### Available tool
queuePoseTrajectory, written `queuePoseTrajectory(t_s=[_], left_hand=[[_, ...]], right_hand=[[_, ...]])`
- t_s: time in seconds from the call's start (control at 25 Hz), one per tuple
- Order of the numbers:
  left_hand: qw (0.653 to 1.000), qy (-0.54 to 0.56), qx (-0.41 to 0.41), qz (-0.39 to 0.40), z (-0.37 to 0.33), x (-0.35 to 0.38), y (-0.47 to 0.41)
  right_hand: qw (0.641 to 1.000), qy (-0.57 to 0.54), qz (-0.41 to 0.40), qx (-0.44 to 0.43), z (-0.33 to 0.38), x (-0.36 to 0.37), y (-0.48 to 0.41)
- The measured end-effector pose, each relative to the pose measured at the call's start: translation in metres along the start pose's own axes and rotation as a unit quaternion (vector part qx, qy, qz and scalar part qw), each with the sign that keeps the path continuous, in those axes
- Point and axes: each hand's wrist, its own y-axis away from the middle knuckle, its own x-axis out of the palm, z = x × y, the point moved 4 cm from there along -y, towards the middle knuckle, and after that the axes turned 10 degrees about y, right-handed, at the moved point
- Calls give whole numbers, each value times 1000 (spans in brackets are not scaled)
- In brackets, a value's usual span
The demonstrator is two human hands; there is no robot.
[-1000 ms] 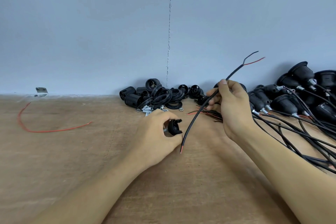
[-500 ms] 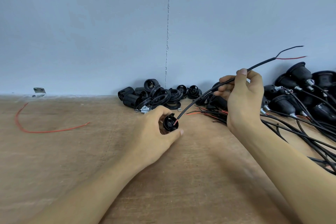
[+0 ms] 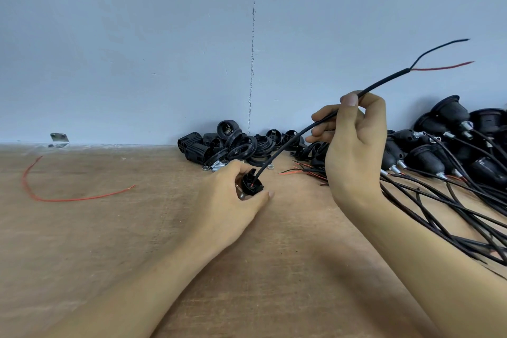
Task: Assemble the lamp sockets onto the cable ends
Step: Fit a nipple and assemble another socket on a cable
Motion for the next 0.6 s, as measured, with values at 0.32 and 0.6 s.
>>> queuePoseTrajectory(t_s=[0.32,0.6], left_hand=[[999,-27,11,-22,2,-2,1],[992,98,73,-21,-20,-2,10]], right_hand=[[998,15,60,-24,17,11,14],[984,21,175,1,27,21,15]])
